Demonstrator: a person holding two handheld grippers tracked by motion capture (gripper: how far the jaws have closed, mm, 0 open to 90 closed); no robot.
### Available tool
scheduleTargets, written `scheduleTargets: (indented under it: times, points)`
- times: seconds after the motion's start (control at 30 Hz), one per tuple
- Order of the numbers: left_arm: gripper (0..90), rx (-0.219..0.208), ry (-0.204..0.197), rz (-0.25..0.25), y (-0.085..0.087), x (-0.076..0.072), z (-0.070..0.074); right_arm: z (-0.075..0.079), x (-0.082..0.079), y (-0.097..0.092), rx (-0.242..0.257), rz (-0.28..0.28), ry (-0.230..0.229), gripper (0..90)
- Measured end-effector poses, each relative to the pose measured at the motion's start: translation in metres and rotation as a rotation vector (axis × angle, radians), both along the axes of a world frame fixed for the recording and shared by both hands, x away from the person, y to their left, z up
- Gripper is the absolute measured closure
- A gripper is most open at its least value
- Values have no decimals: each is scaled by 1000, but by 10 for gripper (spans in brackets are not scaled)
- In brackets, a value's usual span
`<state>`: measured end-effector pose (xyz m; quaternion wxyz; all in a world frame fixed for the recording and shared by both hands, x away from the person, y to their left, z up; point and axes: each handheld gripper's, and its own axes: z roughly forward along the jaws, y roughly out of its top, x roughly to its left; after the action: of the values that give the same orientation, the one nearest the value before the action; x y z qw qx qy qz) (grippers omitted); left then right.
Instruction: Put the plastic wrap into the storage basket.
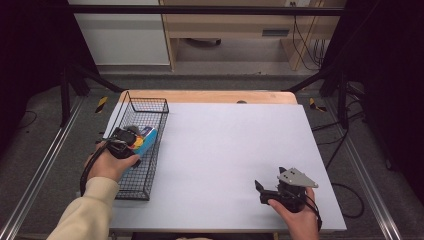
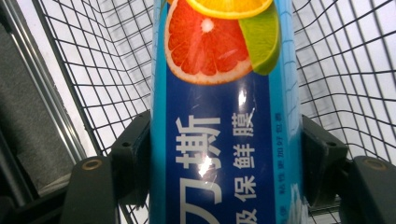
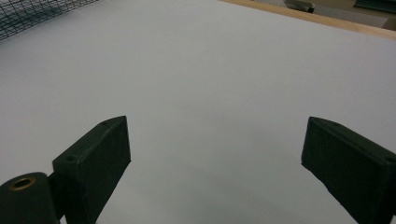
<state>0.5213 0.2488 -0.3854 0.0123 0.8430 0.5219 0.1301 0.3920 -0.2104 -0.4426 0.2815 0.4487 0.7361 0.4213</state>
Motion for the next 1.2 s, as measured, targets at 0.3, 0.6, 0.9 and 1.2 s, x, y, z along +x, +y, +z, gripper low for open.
scheduleTargets:
  times: [0.3,0.6,0.9,1.2]
  points:
    - [319,18,28,-7,-3,5,-4,0,-1,0,3,0,4,84]
    - [318,37,40,-9,-6,8,-7,0,0,0,-1,1,3,84]
    - [317,38,43,-10,-7,9,-7,0,-1,0,-4,7,5,84]
    - [316,44,44,-16,-8,9,-8,0,-1,0,-1,6,8,84]
